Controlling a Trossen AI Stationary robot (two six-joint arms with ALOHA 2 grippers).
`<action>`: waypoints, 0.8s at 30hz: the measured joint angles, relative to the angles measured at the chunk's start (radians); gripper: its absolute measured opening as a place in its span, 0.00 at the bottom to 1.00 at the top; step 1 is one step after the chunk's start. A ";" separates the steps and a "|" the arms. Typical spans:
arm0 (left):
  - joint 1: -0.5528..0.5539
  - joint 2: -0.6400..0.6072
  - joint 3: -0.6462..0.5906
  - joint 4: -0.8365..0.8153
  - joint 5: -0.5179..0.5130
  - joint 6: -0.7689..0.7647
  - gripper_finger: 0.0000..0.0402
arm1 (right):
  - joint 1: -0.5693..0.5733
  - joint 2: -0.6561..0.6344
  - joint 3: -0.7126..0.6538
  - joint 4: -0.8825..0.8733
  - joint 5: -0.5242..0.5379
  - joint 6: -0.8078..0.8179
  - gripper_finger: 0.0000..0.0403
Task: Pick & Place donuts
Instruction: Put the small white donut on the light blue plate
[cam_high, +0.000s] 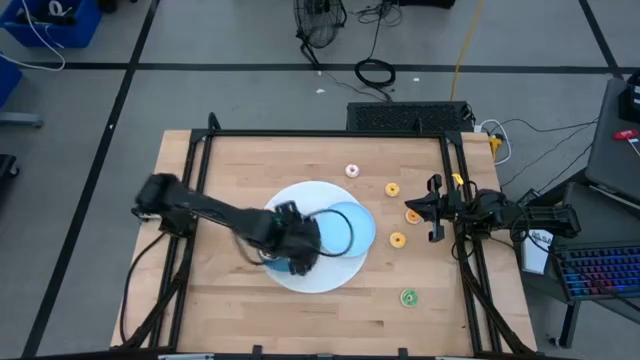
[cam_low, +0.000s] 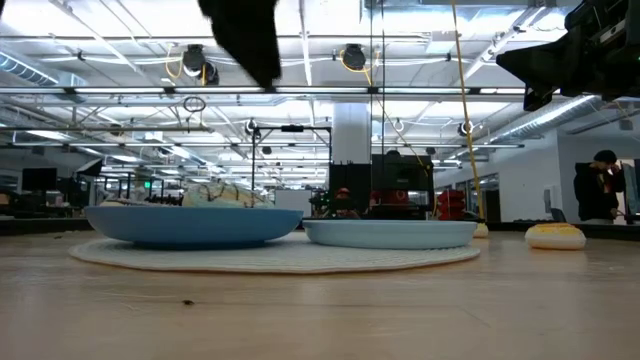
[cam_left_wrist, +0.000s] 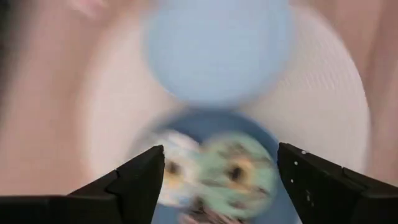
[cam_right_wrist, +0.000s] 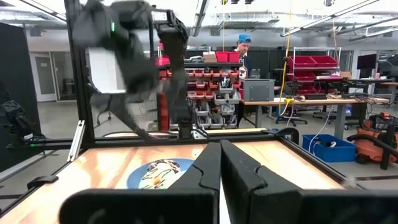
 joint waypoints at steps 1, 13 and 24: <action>-0.012 -0.041 -0.012 0.002 -0.071 -0.009 0.77 | 0.000 0.000 0.000 0.000 0.000 0.000 0.00; -0.114 -0.647 -0.641 0.566 -0.501 -0.047 0.77 | 0.000 0.000 0.000 0.001 0.000 0.000 0.00; 0.146 -0.996 -1.109 1.054 -0.034 0.197 0.77 | 0.000 0.000 0.000 0.001 0.000 0.000 0.00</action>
